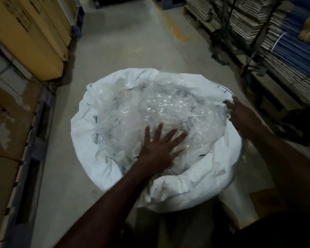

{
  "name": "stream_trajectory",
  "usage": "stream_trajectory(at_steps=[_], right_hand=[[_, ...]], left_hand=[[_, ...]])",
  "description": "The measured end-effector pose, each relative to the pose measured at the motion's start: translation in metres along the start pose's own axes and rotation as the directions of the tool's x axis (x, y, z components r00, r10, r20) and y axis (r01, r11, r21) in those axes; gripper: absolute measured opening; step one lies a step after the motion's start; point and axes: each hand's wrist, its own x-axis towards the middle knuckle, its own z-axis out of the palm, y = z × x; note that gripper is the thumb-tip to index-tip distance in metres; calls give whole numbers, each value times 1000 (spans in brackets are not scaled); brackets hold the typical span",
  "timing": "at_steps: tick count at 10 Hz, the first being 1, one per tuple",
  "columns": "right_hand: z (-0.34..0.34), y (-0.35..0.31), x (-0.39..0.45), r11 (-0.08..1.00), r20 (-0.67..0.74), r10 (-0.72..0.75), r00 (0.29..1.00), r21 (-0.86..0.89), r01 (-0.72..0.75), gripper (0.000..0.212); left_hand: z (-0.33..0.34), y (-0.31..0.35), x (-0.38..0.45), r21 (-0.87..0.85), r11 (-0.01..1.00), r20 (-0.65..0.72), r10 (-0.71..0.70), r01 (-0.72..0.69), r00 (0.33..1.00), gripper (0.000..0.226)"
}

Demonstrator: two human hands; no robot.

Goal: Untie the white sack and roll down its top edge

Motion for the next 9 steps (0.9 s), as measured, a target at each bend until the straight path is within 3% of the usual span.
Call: stream_trajectory(at_steps=[1,2,4,5,7,9], right_hand=[[-8,7,9,996,11,55,998,72,-56,70],[-31,-3,6,982,-106,25,994,187,-4,67],[-59,-71,-14,971,-290,-140,947,149,189,63],[-64,-97,-24,945,-314,-209,926,179,274,61],[-84,-141,-28,909,-444,-212,870,238,343,54],[-125,-189,-24,897,-496,-202,844,252,362,71]], left_hand=[[-10,10,11,2,1000,-12,0,0,1000,66],[-30,0,20,-63,998,-19,-29,28,999,67],[-72,-28,6,-189,973,-113,-153,130,982,65],[-83,-35,-5,-199,966,-133,-192,164,972,64],[-96,-54,-14,-249,955,-161,-208,164,965,60],[-153,-68,-12,-267,953,-246,-211,143,946,56]])
